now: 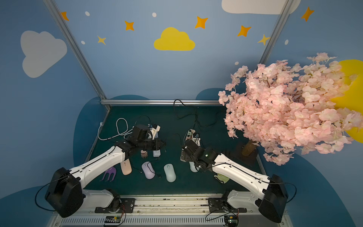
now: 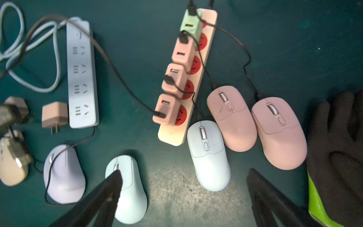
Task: Unplug the wireless mouse
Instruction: Place the power cord at the center of the board.
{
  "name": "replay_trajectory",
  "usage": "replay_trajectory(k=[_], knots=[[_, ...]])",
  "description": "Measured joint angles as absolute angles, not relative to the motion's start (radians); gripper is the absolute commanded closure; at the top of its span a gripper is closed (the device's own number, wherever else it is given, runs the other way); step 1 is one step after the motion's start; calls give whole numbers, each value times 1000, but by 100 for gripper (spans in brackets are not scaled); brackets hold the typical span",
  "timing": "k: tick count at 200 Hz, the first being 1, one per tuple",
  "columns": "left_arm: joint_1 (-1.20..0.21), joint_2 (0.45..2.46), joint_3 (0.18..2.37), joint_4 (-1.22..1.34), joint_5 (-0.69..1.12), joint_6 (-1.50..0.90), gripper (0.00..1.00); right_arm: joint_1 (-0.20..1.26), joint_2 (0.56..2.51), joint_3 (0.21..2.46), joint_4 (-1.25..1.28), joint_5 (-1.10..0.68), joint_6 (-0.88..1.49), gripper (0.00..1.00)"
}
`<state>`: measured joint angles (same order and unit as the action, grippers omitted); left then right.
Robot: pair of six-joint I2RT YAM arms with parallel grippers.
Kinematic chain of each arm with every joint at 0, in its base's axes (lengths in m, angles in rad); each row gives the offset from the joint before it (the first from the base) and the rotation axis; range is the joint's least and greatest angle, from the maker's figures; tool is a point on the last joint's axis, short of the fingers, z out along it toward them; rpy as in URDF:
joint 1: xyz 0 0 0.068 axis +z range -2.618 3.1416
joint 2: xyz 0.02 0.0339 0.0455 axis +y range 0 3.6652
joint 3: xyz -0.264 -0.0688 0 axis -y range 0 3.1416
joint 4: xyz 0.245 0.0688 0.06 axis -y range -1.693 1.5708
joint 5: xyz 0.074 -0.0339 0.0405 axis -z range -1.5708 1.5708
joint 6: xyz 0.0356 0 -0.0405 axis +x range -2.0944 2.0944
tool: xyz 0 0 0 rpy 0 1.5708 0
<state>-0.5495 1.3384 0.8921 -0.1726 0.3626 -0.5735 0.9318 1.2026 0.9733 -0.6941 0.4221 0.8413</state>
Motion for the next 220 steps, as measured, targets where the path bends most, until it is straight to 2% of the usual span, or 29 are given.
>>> replay_trajectory(k=[40,82,100,181,220], knots=[[-612,1310,828,-176,356,-574,96,875,1198,974,-712,373,862,1],[-669,1291,744,-192,318,-608,96,825,1278,1085,-772,315,907,25],[-669,1291,717,-213,279,-637,96,822,1350,1159,-780,279,920,31],[-668,1265,675,-268,210,-701,96,786,1704,1500,-984,126,1015,36],[-668,1216,624,-280,204,-720,96,758,1806,1571,-1046,60,1014,38]])
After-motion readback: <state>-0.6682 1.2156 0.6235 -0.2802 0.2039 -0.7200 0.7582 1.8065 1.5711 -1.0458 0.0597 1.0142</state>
